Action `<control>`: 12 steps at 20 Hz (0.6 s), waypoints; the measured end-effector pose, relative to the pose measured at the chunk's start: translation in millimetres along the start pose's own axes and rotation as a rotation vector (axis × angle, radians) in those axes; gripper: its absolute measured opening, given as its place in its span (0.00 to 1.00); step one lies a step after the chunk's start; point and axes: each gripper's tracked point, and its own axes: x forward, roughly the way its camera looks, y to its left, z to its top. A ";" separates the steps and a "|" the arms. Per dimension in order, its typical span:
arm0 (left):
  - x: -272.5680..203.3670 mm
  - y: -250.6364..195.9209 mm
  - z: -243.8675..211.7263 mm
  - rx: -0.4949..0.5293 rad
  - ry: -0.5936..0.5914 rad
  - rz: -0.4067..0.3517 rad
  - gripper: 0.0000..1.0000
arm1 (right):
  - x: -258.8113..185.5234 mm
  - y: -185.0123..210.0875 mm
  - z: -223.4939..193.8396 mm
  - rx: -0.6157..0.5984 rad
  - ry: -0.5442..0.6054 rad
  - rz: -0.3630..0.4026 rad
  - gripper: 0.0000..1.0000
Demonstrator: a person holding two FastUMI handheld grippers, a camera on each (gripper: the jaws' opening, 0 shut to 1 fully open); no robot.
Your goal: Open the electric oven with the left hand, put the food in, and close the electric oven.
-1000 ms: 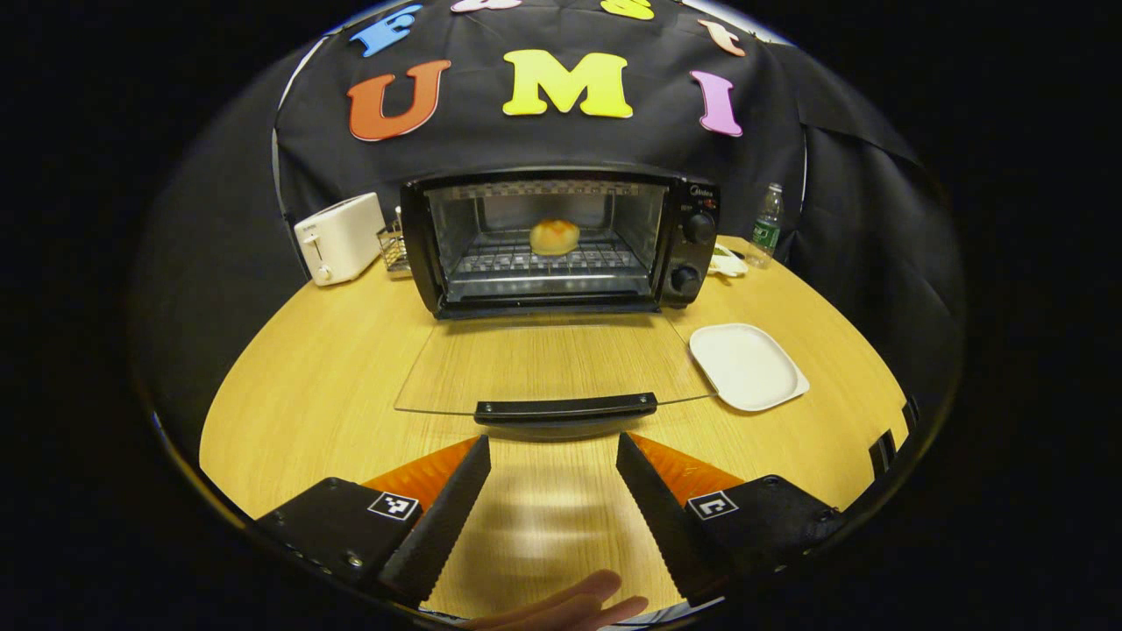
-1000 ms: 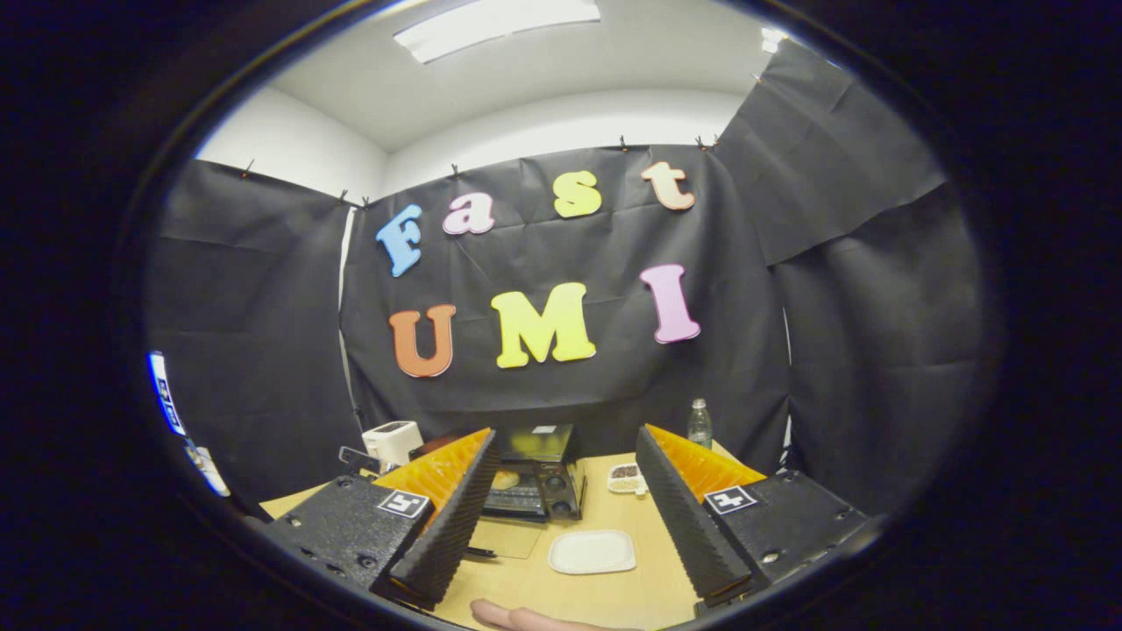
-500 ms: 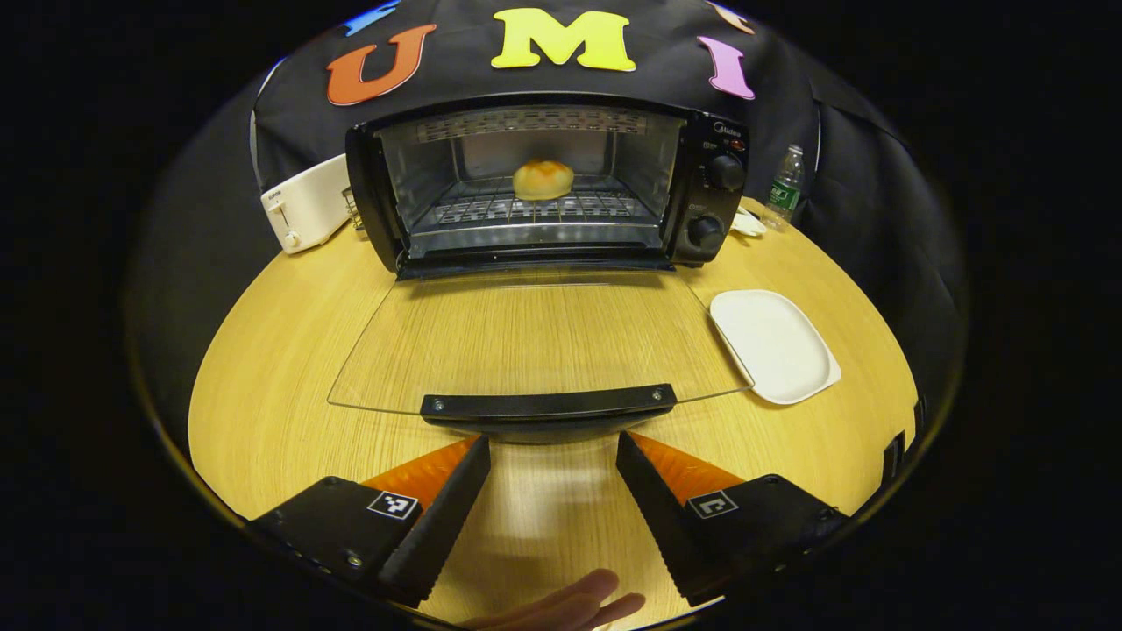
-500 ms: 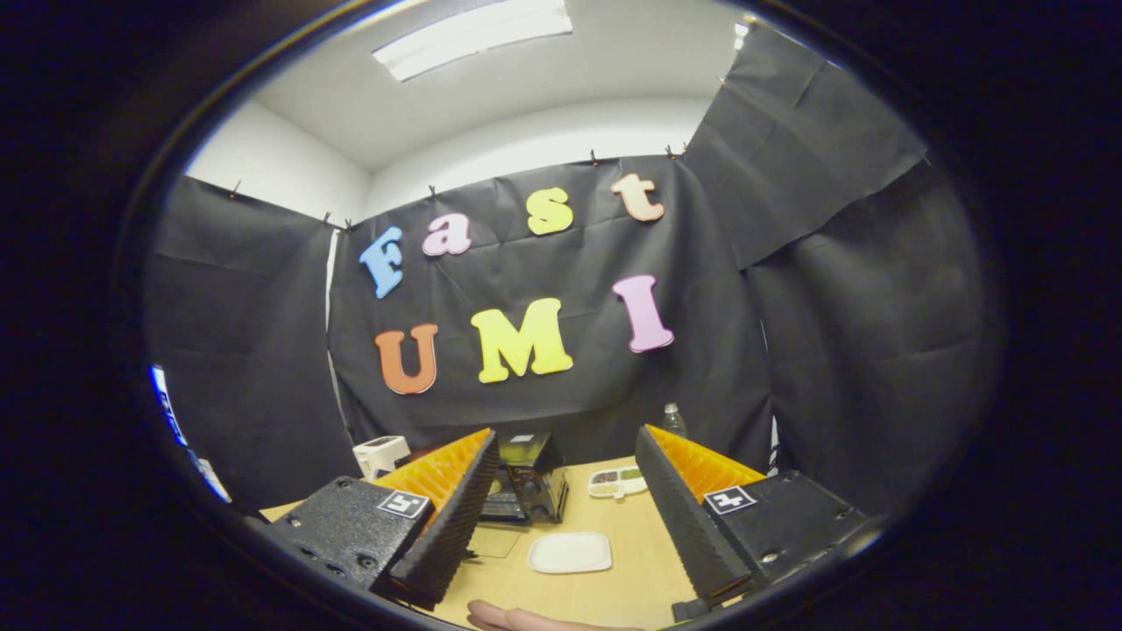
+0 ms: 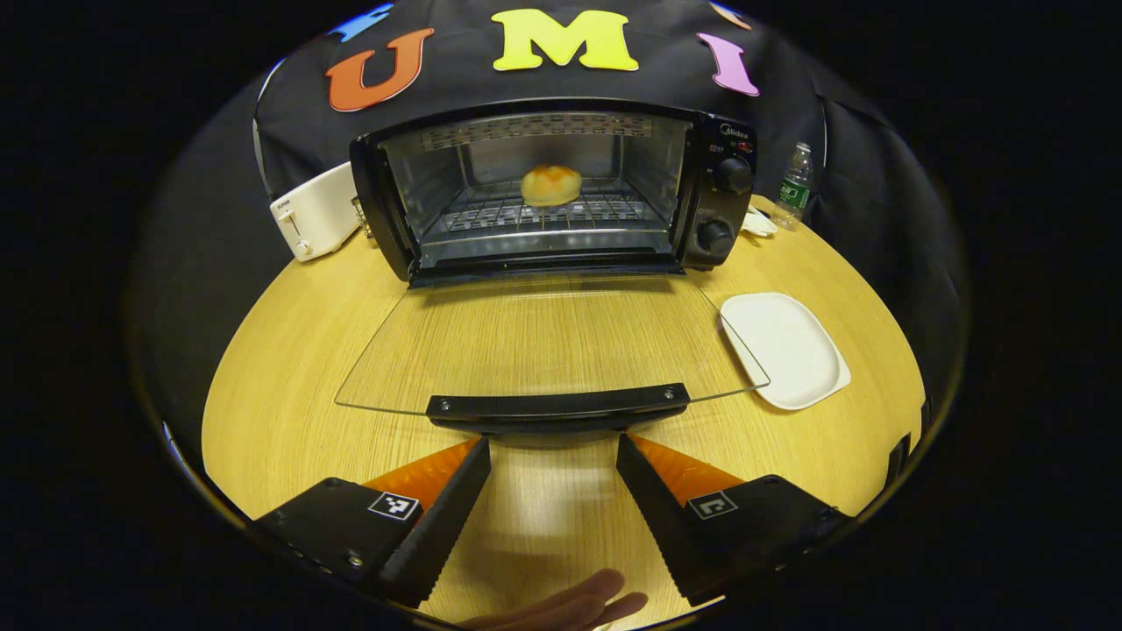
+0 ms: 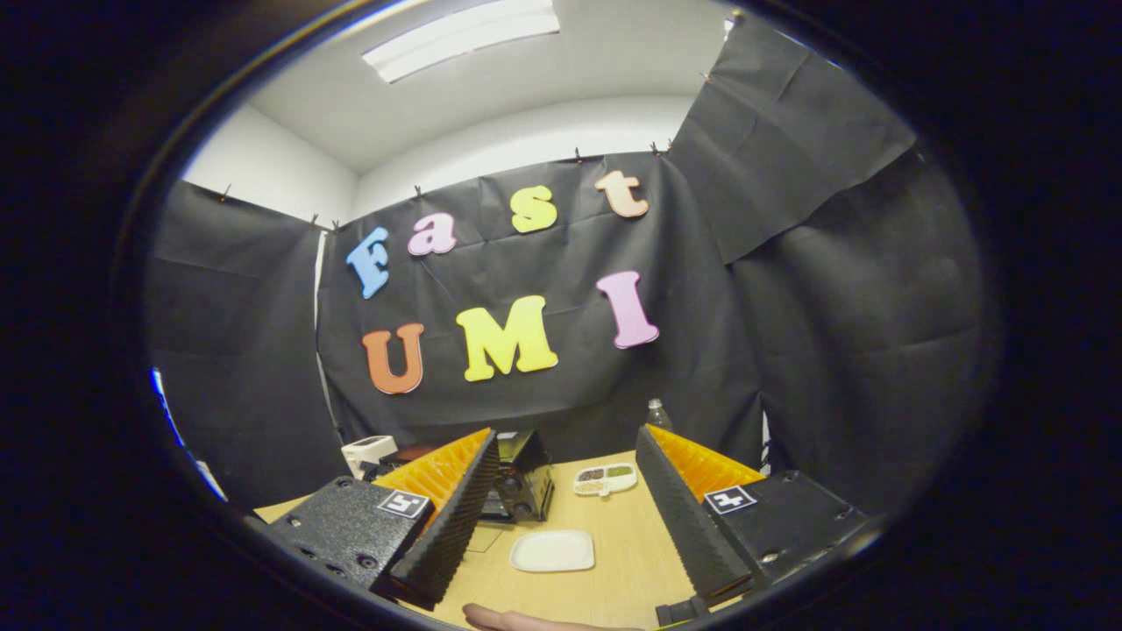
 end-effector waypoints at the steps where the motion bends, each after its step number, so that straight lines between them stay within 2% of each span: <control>1: -0.9 1.1 3.6 -0.001 -0.010 0.001 0.95 | -0.4 -2.3 -0.4 -0.002 -0.004 0.000 0.94; 6: -7.5 2.2 14.6 -0.006 -0.037 -0.005 0.95 | 0.0 -2.4 -2.5 0.016 -0.012 0.002 0.94; 7: -9.5 2.5 16.2 -0.008 -0.042 -0.008 1.00 | 1.2 -3.7 -1.9 0.027 -0.017 -0.001 0.94; 8: -10.7 2.9 18.5 -0.013 -0.048 -0.011 0.96 | 2.3 -4.5 -2.4 0.031 -0.015 -0.004 0.94; 9: -12.9 3.0 20.2 -0.017 -0.054 -0.013 1.00 | 2.6 -6.1 -5.1 0.034 -0.013 -0.008 0.94; 10: -15.2 2.6 23.8 -0.021 -0.062 -0.016 0.96 | 3.0 -7.2 -6.0 0.035 -0.010 -0.011 0.94; 12: -19.6 2.2 30.8 -0.028 -0.079 -0.021 0.96 | 3.9 -5.7 -8.4 0.042 -0.003 -0.010 0.94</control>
